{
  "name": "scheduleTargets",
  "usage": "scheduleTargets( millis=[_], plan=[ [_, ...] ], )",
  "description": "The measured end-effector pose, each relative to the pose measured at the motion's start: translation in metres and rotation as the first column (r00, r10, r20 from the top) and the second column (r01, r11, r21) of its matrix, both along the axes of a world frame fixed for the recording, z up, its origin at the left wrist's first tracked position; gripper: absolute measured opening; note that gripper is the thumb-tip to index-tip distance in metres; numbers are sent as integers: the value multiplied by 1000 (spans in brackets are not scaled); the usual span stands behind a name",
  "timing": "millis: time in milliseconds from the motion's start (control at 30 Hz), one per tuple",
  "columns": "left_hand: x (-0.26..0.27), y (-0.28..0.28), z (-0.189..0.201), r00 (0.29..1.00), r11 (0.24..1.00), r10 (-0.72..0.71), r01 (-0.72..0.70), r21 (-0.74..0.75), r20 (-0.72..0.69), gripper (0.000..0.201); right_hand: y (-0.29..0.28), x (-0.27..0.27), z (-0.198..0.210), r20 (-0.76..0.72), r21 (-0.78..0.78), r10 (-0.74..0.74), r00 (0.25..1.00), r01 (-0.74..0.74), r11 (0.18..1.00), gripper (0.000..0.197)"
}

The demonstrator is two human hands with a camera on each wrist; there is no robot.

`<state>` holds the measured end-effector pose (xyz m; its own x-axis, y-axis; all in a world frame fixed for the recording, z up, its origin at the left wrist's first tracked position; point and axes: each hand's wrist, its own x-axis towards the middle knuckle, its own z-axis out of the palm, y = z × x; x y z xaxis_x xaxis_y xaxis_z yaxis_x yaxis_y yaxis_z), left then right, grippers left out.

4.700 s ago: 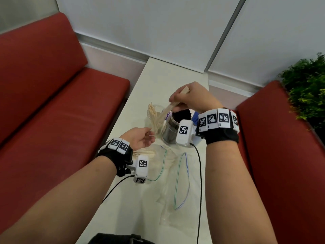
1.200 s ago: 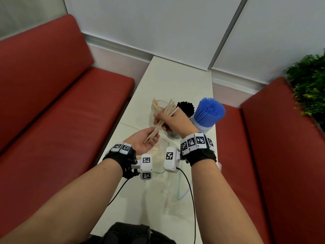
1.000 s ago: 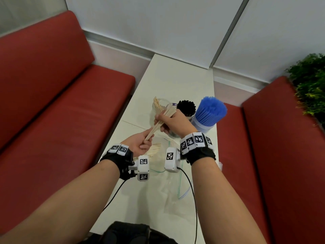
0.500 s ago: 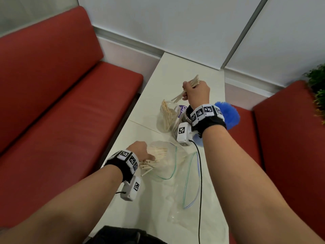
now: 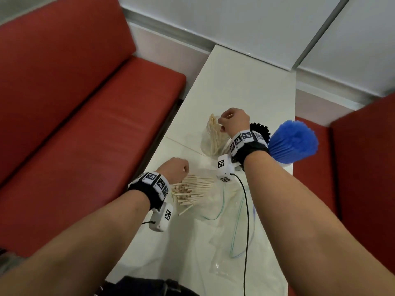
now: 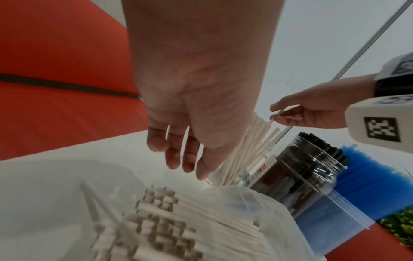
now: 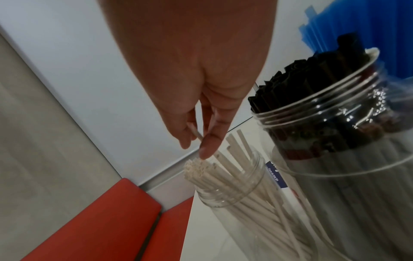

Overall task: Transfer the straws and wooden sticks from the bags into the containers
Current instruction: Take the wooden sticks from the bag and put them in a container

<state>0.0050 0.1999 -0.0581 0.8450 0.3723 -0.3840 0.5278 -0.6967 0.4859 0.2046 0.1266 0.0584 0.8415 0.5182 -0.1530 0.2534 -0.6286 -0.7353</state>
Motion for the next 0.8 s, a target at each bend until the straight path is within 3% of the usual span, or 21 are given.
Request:
scheduleTargets(
  millis=[133,267,300,367,400,467,500,567,700,800],
  plan=[
    [30,24,0,1000,996,-3,3,91,-4,26,-2,0,-3,12,78,-17,1000,16,997,27],
    [65,39,-2,993,976,-82,96,194,-81,33,-9,-17,6,184,188,-47,982,11,982,17],
    [74,41,-4,988,968,-110,132,214,-109,35,-11,-23,7,164,179,-7,986,-22,984,15],
    [87,42,-12,973,948,-162,200,248,-164,37,-17,-38,1,25,62,218,976,-219,974,13],
    [91,42,-17,968,938,-175,220,267,-180,37,-20,-47,-6,-69,-51,367,927,-371,927,13],
    [96,42,-27,955,916,-207,266,301,-215,35,-26,-65,-26,-264,-290,561,784,-620,729,14],
    [97,43,-32,942,902,-230,301,311,-244,36,-30,-74,-38,-340,-370,592,730,-683,630,17],
    [99,45,-39,922,878,-257,348,328,-290,36,-38,-88,-61,-397,-465,615,682,-727,506,24],
    [96,46,-49,905,833,-279,395,388,-322,33,-48,-111,-91,-350,-555,615,706,-686,471,36],
    [94,44,-51,867,750,-330,481,455,-374,29,-50,-122,-101,-302,-632,659,689,-662,402,52]
  ],
)
